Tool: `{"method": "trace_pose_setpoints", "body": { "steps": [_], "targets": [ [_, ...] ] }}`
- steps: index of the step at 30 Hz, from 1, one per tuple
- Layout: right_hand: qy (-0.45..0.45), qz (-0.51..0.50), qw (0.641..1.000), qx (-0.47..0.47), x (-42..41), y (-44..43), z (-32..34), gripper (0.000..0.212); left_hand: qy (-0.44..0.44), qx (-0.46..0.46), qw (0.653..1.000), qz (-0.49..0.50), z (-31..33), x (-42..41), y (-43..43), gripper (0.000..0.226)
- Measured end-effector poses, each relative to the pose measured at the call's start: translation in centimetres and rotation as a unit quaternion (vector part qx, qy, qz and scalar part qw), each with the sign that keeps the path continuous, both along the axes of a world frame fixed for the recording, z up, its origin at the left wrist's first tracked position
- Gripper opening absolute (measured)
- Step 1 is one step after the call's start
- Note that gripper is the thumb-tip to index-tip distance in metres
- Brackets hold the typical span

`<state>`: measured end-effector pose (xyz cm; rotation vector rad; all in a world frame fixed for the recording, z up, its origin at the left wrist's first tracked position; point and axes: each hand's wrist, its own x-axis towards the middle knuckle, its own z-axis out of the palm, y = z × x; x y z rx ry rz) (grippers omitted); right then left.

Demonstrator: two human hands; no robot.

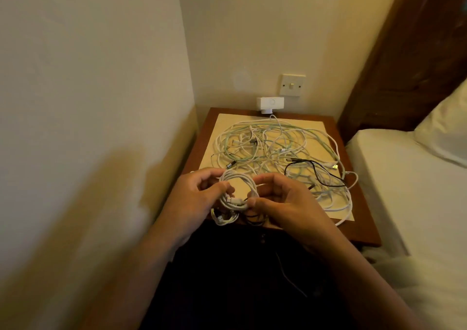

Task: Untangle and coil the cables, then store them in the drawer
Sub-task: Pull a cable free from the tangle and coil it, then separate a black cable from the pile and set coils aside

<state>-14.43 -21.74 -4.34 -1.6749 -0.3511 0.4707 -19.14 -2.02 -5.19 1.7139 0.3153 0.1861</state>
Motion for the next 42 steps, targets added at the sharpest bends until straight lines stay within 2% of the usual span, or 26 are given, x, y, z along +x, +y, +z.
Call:
{"method": "trace_pose_setpoints", "body": {
  "steps": [4,7,13,17,20,23,27,30,36,42],
  "targets": [
    [-0.054,-0.015,0.998,-0.04,4.1,0.0,-1.3,0.032,0.007,-0.041,0.999,0.035,-0.3,5.1,3.3,0.019],
    [-0.106,-0.051,0.989,-0.089,7.5,-1.3,-1.4,0.028,0.011,-0.018,0.995,0.099,-1.1,9.4,7.6,0.021],
    [-0.214,-0.115,0.948,-0.204,12.5,-4.1,-1.4,0.021,0.138,-0.008,0.979,0.147,-4.6,14.9,13.3,0.013],
    [-0.253,-0.094,0.911,-0.311,14.7,-5.2,-2.1,0.026,0.199,0.04,0.97,0.135,-6.6,16.5,14.3,0.006],
    [-0.241,-0.038,0.883,-0.402,15.9,-5.7,-2.6,0.037,0.212,0.114,0.965,0.1,-7.0,16.7,14.2,0.004],
    [-0.241,0.001,0.86,-0.451,16.3,-5.8,-3.4,0.033,0.21,0.186,0.956,0.086,-7.1,16.6,14.0,0.008],
    [-0.251,-0.012,0.86,-0.444,16.9,-6.1,-3.7,0.023,0.201,0.313,0.927,0.052,-6.3,15.9,13.5,0.019],
    [-0.279,-0.029,0.848,-0.449,17.2,-6.7,-2.7,0.022,0.157,0.387,0.906,0.064,-4.9,14.8,12.5,0.032],
    [-0.31,-0.077,0.86,-0.397,16.8,-8.0,2.1,0.018,0.032,0.401,0.914,0.046,0.9,12.9,7.9,0.026],
    [-0.42,-0.088,0.862,-0.269,13.4,-8.3,11.6,0.016,-0.112,0.376,0.919,-0.028,9.9,10.5,1.0,0.019]
  ]
}}
